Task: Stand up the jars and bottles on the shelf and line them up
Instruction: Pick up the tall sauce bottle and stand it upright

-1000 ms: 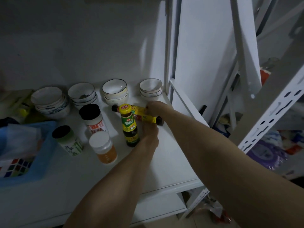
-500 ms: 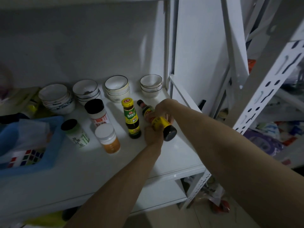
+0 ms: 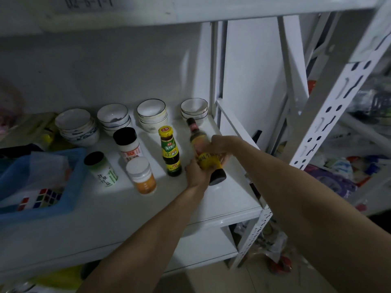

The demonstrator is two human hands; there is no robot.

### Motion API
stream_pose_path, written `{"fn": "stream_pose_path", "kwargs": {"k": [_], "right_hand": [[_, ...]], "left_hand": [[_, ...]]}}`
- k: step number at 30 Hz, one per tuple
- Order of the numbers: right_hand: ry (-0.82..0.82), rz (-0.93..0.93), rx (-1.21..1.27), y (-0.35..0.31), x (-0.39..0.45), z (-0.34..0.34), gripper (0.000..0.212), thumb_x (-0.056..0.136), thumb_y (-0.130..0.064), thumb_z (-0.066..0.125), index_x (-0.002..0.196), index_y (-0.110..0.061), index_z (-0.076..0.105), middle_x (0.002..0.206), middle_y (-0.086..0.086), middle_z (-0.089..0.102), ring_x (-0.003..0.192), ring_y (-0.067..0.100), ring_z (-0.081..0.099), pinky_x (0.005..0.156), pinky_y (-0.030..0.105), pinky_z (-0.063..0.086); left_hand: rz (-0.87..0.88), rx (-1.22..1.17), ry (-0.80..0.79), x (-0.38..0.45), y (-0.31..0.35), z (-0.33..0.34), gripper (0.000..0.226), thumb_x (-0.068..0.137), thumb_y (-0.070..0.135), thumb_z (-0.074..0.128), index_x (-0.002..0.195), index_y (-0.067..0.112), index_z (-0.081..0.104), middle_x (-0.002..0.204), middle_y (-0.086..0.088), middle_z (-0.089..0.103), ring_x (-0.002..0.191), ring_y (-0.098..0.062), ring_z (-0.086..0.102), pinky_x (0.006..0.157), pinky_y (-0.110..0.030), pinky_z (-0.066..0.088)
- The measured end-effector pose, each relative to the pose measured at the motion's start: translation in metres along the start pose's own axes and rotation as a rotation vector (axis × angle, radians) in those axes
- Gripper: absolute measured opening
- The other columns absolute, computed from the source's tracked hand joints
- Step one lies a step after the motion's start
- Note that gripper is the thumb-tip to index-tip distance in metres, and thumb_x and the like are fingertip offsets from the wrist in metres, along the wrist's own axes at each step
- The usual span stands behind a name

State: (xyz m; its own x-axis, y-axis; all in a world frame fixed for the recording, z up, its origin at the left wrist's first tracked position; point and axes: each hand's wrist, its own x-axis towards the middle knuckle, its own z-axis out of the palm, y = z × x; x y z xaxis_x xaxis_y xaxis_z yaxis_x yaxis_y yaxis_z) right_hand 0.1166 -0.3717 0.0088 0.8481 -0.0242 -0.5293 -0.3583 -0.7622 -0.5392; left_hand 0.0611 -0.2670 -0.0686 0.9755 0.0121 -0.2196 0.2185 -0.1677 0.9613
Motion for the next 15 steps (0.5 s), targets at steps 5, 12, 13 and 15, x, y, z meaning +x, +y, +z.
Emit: {"fn": "stream_pose_path", "kwargs": {"k": [5,12,13,15], "right_hand": [[0.049,-0.134,0.256,0.005,-0.012,-0.002,0.056,0.090,-0.041,0.063,0.127,-0.002,0.048,0.117,0.019,0.066,0.103,0.037,0.069,0.087,0.051,0.058],[0.205,-0.294,0.368,0.010,-0.012,0.011,0.084,0.074,-0.042,0.078,0.135,-0.010,0.031,0.124,0.013,0.060,0.110,0.029,0.064,0.093,0.049,0.056],[0.206,-0.299,0.377,0.009,-0.014,0.010,0.083,0.073,-0.037,0.079,0.135,-0.009,0.031,0.124,0.013,0.060,0.111,0.028,0.063,0.094,0.047,0.055],[0.185,-0.297,0.366,0.009,-0.013,0.007,0.084,0.072,-0.031,0.082,0.135,-0.009,0.031,0.123,0.012,0.059,0.113,0.027,0.061,0.094,0.045,0.055]], "left_hand": [[0.237,0.114,0.044,-0.001,0.010,-0.001,0.073,0.072,0.023,0.075,0.137,0.017,0.042,0.125,-0.007,0.062,0.110,-0.025,0.062,0.093,-0.043,0.055],[0.363,0.343,0.213,0.002,0.010,-0.002,0.090,0.075,0.002,0.067,0.151,0.010,0.019,0.139,-0.017,0.043,0.125,-0.032,0.050,0.102,-0.038,0.046],[0.374,0.354,0.219,0.002,0.010,-0.002,0.093,0.074,-0.001,0.067,0.152,0.009,0.016,0.140,-0.018,0.041,0.125,-0.034,0.049,0.102,-0.039,0.046],[0.398,0.363,0.228,0.001,0.009,-0.002,0.097,0.072,-0.002,0.069,0.152,0.008,0.014,0.140,-0.018,0.037,0.126,-0.035,0.047,0.103,-0.043,0.047]]}}
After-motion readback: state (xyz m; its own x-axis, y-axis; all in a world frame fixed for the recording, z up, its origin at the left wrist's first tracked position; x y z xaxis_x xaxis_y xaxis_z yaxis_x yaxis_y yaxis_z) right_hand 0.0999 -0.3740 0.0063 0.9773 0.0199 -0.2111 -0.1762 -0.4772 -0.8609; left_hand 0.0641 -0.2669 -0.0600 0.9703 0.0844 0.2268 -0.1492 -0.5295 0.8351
